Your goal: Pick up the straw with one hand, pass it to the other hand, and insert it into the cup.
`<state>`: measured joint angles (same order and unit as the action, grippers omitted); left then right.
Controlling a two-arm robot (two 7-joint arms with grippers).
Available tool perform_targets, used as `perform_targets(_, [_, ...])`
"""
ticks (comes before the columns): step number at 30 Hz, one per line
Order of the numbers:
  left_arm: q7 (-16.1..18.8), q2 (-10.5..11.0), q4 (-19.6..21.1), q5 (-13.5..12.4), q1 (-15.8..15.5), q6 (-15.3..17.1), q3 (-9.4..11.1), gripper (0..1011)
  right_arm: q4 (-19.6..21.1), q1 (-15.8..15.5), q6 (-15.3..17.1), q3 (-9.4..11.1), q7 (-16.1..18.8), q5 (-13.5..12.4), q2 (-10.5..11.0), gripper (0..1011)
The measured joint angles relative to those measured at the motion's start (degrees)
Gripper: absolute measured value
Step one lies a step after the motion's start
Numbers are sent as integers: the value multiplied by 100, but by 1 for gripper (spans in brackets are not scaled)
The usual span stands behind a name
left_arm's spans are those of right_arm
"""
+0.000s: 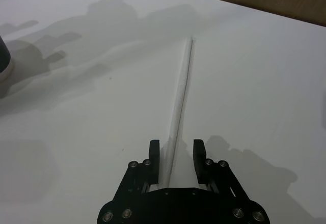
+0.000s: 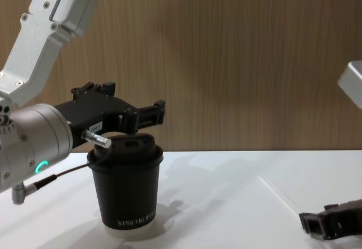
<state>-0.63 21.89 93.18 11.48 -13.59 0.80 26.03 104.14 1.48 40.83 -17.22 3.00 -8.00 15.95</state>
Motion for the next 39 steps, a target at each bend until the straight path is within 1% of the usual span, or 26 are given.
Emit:
perform_targets(1, [0, 0, 0, 0, 0, 0, 0, 1003, -1, 0, 7, -2, 12, 2, 0, 423])
perform_targets(2, [0, 0, 0, 0, 0, 0, 0, 1003, -1, 1, 12, -4, 19, 3, 0, 412])
perform_targets(3, [0, 0, 0, 0, 0, 0, 0, 1003, -2, 1, 24, -9, 32, 7, 0, 362])
perform_targets(6, [0, 0, 0, 0, 0, 0, 0, 1003, -4, 3, 43, -15, 60, 13, -2, 281])
perform_targets(7, [0, 0, 0, 0, 0, 0, 0, 1003, -5, 4, 48, -16, 66, 15, -2, 223])
perform_targets(10, [0, 0, 0, 0, 0, 0, 0, 1003, -9, 5, 62, -17, 93, 22, -6, 166])
perform_targets(11, [0, 0, 0, 0, 0, 0, 0, 1003, -10, 5, 63, -18, 97, 23, -7, 112])
perform_targets(13, [0, 0, 0, 0, 0, 0, 0, 1003, -14, 7, 66, -18, 115, 28, -13, 83])
perform_targets(15, [0, 0, 0, 0, 0, 0, 0, 1003, -16, 8, 67, -19, 124, 30, -15, 33])
perform_targets(19, [0, 0, 0, 0, 0, 0, 0, 1003, -26, 11, 67, -17, 153, 43, -26, 2])
perform_targets(30, [0, 0, 0, 0, 0, 0, 0, 1003, -50, 17, 53, 35, 156, 77, -103, 0])
perform_targets(39, [0, 0, 0, 0, 0, 0, 0, 1003, -2, 18, -184, 145, 79, 104, -213, 0])
